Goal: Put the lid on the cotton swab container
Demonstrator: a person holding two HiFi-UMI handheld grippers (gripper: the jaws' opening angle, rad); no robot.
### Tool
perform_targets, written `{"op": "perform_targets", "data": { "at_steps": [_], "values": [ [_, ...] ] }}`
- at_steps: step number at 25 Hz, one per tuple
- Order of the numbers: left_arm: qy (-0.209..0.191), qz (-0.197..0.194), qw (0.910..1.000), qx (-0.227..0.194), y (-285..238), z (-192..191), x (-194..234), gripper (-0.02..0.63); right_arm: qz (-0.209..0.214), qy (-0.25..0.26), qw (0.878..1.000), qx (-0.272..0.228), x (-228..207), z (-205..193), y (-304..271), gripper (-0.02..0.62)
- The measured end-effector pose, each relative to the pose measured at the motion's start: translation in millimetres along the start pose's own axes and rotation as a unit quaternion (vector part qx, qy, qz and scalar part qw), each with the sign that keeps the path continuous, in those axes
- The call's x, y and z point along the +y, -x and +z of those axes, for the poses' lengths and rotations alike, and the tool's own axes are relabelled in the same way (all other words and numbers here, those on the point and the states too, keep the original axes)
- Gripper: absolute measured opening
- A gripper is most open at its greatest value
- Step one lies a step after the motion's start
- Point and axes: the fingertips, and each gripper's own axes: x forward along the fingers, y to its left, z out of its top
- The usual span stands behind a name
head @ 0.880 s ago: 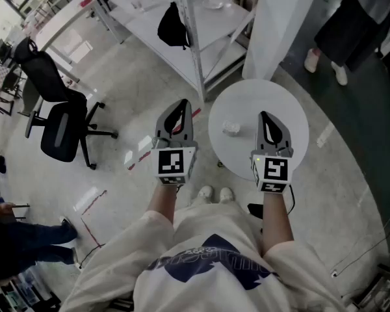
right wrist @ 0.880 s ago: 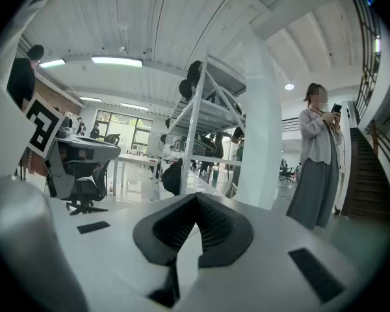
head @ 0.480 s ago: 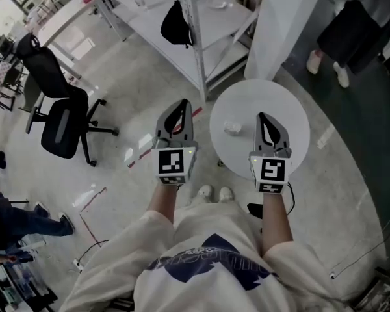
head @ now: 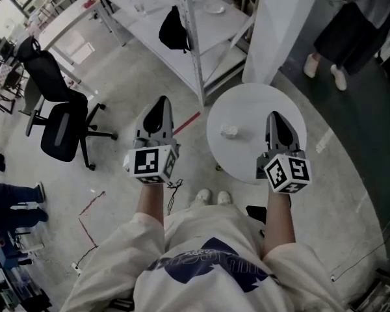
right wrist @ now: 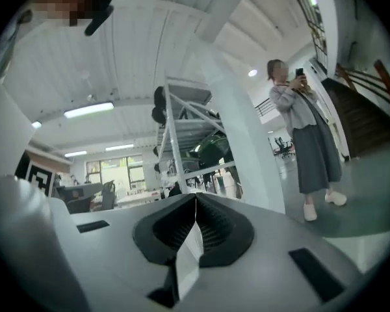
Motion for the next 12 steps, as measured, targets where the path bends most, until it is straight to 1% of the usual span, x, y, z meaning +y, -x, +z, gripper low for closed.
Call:
{"op": "perform_targets", "data": {
  "at_steps": [2, 4, 7, 10, 12],
  "values": [
    [0.019, -0.004, 0.9998, -0.006, 3, 10, 15, 0.000, -0.003, -0.036, 0.999, -0.023, -17, 14, 10, 0.024],
    [0.012, -0.017, 0.9998, 0.004, 7, 11, 22, 0.006, -0.006, -0.051, 0.998, -0.039, -35, 26, 22, 0.037],
    [-0.011, -0.045, 0.9983, 0.036, 11, 2, 20, 0.073, -0.012, -0.063, 0.997, -0.049, -61, 37, 42, 0.115],
    [-0.022, -0.076, 0.9947, 0.065, 13, -13, 10, 0.133, -0.027, -0.078, 0.995, -0.056, -89, 42, 59, 0.118],
    [-0.045, -0.107, 0.9887, 0.095, 12, -28, -2, 0.173, -0.036, -0.082, 0.994, -0.055, -106, 42, 67, 0.123]
  ]
}}
